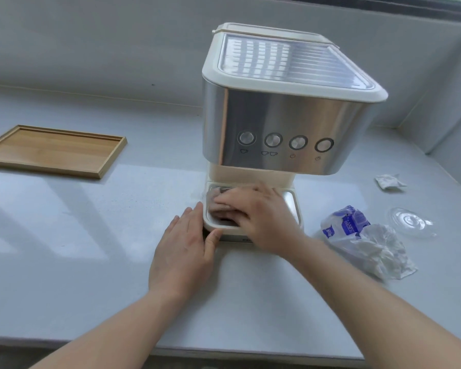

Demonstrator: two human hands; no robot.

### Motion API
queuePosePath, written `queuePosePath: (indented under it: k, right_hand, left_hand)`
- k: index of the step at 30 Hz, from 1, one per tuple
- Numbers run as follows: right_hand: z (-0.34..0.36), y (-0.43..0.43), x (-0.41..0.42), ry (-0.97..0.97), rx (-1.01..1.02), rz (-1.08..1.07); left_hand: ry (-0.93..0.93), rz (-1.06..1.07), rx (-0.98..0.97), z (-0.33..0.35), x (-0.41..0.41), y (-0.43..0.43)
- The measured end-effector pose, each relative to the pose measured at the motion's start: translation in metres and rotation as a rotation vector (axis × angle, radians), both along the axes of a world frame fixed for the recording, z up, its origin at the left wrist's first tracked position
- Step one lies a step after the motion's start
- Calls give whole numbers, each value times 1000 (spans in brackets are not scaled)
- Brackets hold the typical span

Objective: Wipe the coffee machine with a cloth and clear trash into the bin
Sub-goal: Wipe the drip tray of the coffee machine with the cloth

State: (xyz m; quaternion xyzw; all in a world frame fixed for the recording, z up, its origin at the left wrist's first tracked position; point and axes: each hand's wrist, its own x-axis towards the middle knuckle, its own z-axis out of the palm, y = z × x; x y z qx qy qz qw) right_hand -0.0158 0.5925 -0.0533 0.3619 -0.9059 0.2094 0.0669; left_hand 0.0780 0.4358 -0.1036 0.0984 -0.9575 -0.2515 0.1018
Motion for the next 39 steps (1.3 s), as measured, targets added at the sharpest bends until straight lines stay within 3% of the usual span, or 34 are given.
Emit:
queuePosePath:
  k: [4, 8, 16, 21, 26, 28, 30, 35, 37, 39]
  right_hand:
    - [4, 59, -22, 23, -57, -218]
    - [-10, 66, 3, 104, -55, -270]
    - [-4, -6, -11, 93, 64, -175]
    - [-6, -12, 1, 26, 60, 99]
    - [-22, 41, 20, -27, -226, -342]
    - [-35, 47, 32, -105, -314, -401]
    - [-42, 51, 35, -162, -381, -393]
    - [-43, 58, 30, -255, -477, -348]
    - [-44, 57, 29, -231, -436, -366]
    - [-48, 57, 26, -185, -397, -374]
  left_hand:
    - [8, 7, -5, -2, 0, 0]
    - [11, -1, 4, -2, 0, 0]
    - [-4, 12, 34, 0, -1, 0]
    - [59, 17, 163, 4, 0, -3]
    - [143, 69, 526, 8, 4, -11]
    - [186, 63, 596, 16, -1, -7]
    - [199, -3, 461, 29, -14, 4]
    - [153, -199, -169, 46, -49, 34]
    - [173, -186, -204, 42, -55, 30]
    - [225, -168, -115, 36, -59, 22]
